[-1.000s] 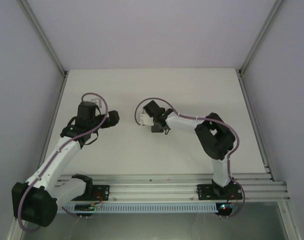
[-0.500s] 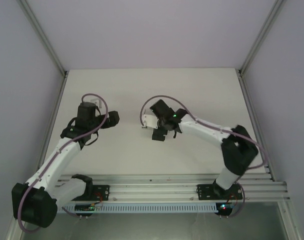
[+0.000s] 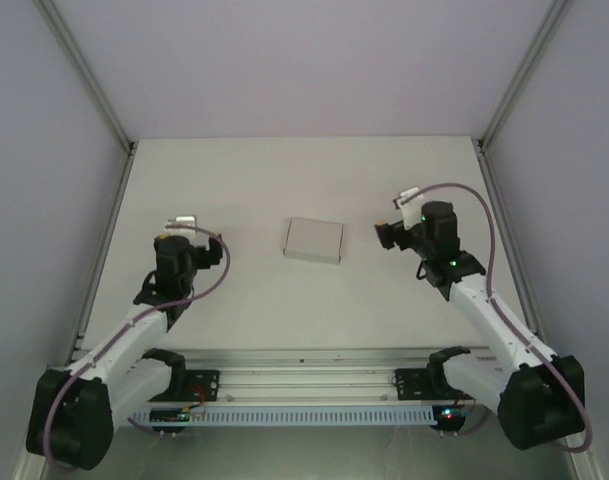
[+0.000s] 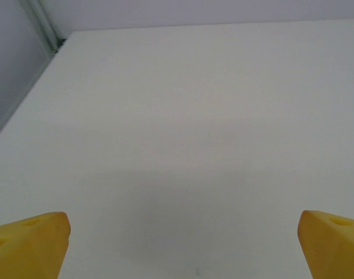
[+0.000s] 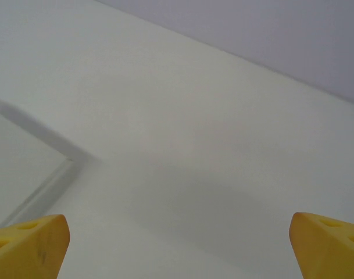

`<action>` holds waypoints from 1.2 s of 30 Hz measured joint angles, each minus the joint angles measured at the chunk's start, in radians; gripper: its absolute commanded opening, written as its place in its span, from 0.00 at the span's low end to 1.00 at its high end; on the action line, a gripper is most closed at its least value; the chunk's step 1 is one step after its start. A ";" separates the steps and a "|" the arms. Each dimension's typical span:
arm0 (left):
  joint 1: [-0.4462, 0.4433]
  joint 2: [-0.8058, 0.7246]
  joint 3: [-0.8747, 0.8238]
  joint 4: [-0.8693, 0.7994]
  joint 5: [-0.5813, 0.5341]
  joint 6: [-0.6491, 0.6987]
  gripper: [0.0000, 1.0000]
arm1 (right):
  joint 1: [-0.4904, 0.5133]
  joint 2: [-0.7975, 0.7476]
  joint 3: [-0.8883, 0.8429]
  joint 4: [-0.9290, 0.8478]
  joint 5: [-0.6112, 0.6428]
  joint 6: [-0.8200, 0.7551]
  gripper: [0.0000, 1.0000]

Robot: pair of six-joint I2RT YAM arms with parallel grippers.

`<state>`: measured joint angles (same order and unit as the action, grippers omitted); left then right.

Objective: Assemble paper box

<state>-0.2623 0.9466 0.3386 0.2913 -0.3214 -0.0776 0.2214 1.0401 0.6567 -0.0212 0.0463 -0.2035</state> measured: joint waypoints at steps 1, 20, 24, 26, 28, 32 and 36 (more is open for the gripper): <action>0.020 0.014 -0.040 0.063 -0.005 0.023 1.00 | -0.026 0.008 -0.043 0.042 0.000 0.014 0.99; 0.241 0.556 -0.183 0.901 0.225 0.102 1.00 | -0.269 0.510 -0.386 0.935 -0.168 0.175 0.99; 0.280 0.594 -0.160 0.827 0.256 0.087 1.00 | -0.273 0.513 -0.310 0.919 -0.152 0.201 0.99; 0.285 0.600 -0.104 0.790 0.257 0.078 1.00 | -0.261 0.513 -0.291 0.920 -0.143 0.211 0.99; 0.287 0.600 -0.037 0.749 0.253 0.068 0.99 | -0.253 0.513 -0.288 0.916 -0.136 0.216 0.99; 0.287 0.594 -0.011 0.750 0.231 0.050 1.00 | -0.251 0.513 -0.288 0.907 -0.124 0.223 0.99; 0.287 0.594 -0.012 0.716 0.212 0.039 1.00 | -0.251 0.513 -0.289 0.905 -0.121 0.223 0.99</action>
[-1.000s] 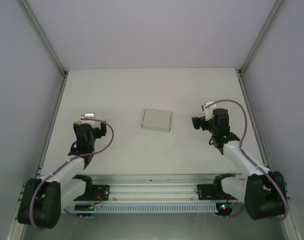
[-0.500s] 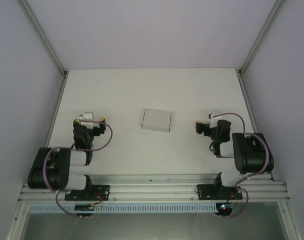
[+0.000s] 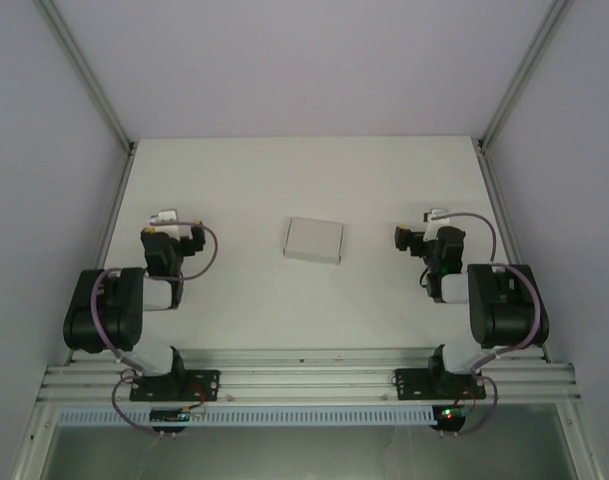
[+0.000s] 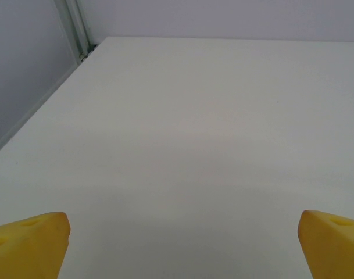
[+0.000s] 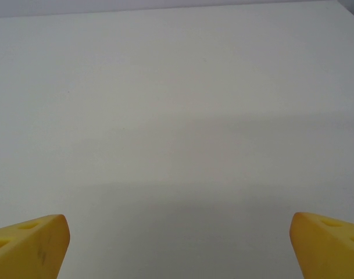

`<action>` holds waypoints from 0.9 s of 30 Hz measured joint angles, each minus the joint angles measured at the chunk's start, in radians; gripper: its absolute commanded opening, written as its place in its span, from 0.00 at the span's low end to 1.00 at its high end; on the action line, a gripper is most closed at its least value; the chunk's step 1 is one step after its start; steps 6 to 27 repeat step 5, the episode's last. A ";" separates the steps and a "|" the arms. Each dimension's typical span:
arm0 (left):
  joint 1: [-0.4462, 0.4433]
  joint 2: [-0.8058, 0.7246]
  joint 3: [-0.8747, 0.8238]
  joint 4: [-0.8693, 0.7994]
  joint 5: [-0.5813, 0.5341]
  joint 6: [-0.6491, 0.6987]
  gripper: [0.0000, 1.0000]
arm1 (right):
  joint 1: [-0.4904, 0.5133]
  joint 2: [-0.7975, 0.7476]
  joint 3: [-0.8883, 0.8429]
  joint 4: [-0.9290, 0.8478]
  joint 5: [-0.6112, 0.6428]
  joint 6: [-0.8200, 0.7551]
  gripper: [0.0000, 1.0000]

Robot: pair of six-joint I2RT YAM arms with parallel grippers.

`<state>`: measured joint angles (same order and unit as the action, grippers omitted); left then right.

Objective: Assemble paper box

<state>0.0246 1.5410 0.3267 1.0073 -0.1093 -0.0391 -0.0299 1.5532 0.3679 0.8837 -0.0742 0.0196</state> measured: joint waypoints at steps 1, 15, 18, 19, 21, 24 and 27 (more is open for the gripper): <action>0.000 0.000 0.000 -0.005 -0.004 -0.002 1.00 | 0.000 0.000 0.000 -0.001 0.000 0.000 0.99; 0.000 0.000 0.000 -0.019 -0.012 -0.007 1.00 | 0.000 0.000 0.000 -0.005 0.000 0.000 0.99; 0.000 0.000 0.000 -0.019 -0.012 -0.007 1.00 | 0.000 0.000 0.000 -0.005 0.000 0.000 0.99; 0.000 0.000 0.000 -0.019 -0.012 -0.007 1.00 | 0.000 0.000 0.000 -0.005 0.000 0.000 0.99; 0.000 0.000 0.000 -0.019 -0.012 -0.007 1.00 | 0.000 0.000 0.000 -0.005 0.000 0.000 0.99; 0.000 0.000 0.000 -0.019 -0.012 -0.007 1.00 | 0.000 0.000 0.000 -0.005 0.000 0.000 0.99; 0.000 0.000 0.000 -0.019 -0.012 -0.007 1.00 | 0.000 0.000 0.000 -0.005 0.000 0.000 0.99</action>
